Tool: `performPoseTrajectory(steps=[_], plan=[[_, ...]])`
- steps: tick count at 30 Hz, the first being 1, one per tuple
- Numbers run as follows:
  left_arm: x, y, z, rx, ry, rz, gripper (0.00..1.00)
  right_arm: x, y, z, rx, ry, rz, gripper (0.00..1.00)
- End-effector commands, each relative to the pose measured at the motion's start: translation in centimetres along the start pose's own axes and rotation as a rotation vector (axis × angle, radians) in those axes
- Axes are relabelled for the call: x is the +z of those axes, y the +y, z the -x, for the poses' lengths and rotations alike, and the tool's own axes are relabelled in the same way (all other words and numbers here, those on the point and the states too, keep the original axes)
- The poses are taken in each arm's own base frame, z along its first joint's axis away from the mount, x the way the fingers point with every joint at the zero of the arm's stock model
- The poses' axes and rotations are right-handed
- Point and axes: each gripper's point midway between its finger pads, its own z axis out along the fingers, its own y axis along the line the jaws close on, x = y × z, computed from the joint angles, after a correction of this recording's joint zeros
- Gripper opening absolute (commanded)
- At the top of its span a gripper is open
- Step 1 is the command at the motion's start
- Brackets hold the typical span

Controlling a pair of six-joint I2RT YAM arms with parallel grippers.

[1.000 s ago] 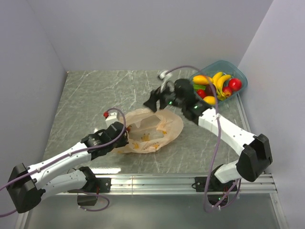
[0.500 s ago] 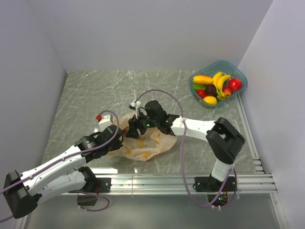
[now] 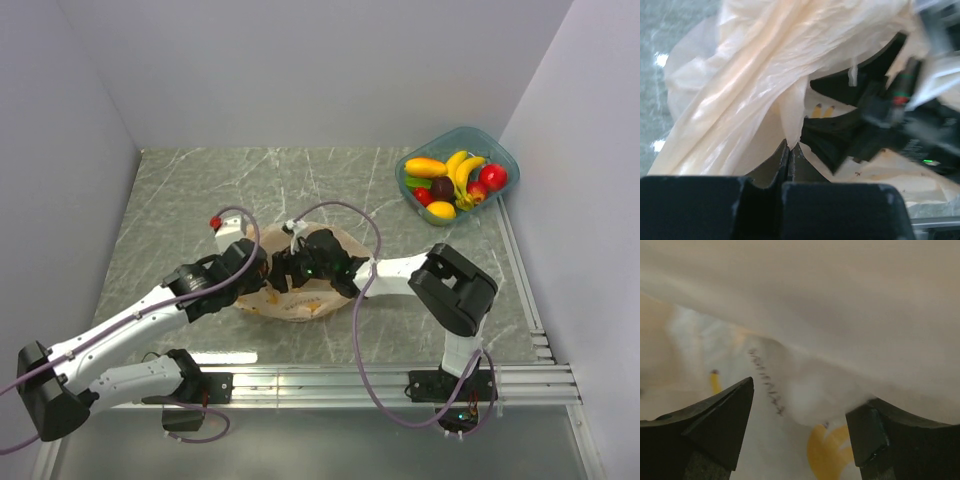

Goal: Untie the knot of the plastic bag and take out the fruit

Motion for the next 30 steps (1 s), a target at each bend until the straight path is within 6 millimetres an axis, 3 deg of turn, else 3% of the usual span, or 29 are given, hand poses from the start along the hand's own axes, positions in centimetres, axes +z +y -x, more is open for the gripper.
performPoseTrajectory(steps=[1,4,7,10,13,15,21,24,27,30], plan=[[-1.0,-3.9,2.5,0.054,-0.048,-0.102,0.01,-0.7,-1.4,2.6,0.058,-0.159,-0.105,0.8],[-1.3,-5.2,1.7,0.092,-0.039,-0.109,0.01,-1.3,-1.9,2.4,0.064,-0.172,-0.117,0.81],[-1.0,-4.5,0.0,0.078,0.004,-0.096,0.01,-1.5,-1.8,2.5,0.052,-0.177,-0.11,0.82],[-2.0,-5.3,-1.0,0.039,0.016,-0.179,0.01,-2.0,-2.2,2.3,0.047,-0.188,-0.13,0.82],[-3.8,-6.7,-0.2,0.05,-0.025,-0.23,0.01,-2.6,-2.4,2.1,0.029,-0.203,-0.129,0.83],[-3.9,-7.0,-0.4,0.107,-0.029,-0.199,0.01,-2.8,-1.9,2.0,0.02,-0.202,-0.098,0.83],[-4.8,-9.9,2.2,0.152,-0.081,-0.224,0.0,-3.3,1.7,3.4,-0.028,-0.211,0.072,0.88],[-5.3,-8.4,3.2,0.087,-0.124,-0.191,0.01,-3.2,3.0,3.1,-0.048,-0.175,0.136,0.88],[-4.7,-5.8,2.2,0.044,-0.119,-0.142,0.0,-3.0,3.7,2.4,-0.066,-0.124,0.166,0.89],[-3.8,-3.2,-0.3,-0.019,-0.07,-0.103,0.01,-2.4,4.3,1.0,-0.114,-0.052,0.168,0.89]])
